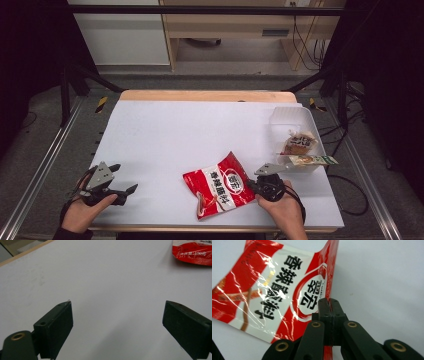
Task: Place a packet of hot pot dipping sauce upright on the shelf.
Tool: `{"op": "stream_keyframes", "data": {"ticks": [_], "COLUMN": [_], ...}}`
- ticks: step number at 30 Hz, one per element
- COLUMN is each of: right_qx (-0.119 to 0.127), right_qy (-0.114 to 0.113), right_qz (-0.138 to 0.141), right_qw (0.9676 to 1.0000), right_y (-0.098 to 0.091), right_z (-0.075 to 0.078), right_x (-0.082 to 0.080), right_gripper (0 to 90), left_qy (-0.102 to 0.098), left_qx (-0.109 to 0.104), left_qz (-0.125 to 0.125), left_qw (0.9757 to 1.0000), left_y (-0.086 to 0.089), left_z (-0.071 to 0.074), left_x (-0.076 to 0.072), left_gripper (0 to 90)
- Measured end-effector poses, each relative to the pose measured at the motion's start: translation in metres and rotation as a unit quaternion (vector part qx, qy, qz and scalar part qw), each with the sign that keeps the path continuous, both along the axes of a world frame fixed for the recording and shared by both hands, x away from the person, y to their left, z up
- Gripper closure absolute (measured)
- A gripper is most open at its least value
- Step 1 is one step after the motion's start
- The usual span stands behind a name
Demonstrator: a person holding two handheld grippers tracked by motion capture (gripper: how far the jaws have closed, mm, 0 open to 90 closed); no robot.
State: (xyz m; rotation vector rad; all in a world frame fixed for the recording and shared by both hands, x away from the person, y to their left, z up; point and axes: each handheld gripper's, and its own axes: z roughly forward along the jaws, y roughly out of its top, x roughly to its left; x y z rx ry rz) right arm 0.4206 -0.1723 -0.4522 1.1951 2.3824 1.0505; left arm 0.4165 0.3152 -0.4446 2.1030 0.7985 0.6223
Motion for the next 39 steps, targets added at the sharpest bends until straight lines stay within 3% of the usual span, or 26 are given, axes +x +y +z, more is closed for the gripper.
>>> {"op": "stream_keyframes", "data": {"ticks": [4, 10, 14, 22, 33, 39], "right_qx": [-0.032, -0.077, -0.087, -0.105, -0.112, -0.113], "right_qy": [-0.021, -0.053, -0.065, -0.081, -0.111, -0.122], "right_qz": [0.029, 0.069, 0.09, 0.123, 0.152, 0.16], "right_qw": [0.9989, 0.9933, 0.99, 0.9835, 0.9757, 0.973], "right_y": [0.01, 0.032, 0.042, 0.062, 0.087, 0.096], "right_z": [0.012, 0.043, 0.06, 0.076, 0.092, 0.098], "right_x": [0.007, 0.024, 0.039, 0.058, 0.061, 0.06], "right_gripper": [90.0, 90.0, 90.0, 90.0, 90.0, 90.0], "left_qy": [0.003, 0.003, 0.003, 0.004, -0.002, -0.006], "left_qx": [-0.008, 0.003, 0.011, 0.008, 0.016, 0.019], "left_qz": [-0.002, -0.024, -0.036, -0.053, -0.072, -0.082], "left_qw": [1.0, 0.9997, 0.9993, 0.9986, 0.9973, 0.9964], "left_y": [-0.002, -0.018, -0.027, -0.043, -0.068, -0.081], "left_z": [0.002, 0.01, 0.017, 0.032, 0.057, 0.066], "left_x": [0.003, 0.01, 0.015, 0.025, 0.039, 0.044], "left_gripper": [9.8, 10.0, 10.3, 10.8, 15.4, 17.9]}}
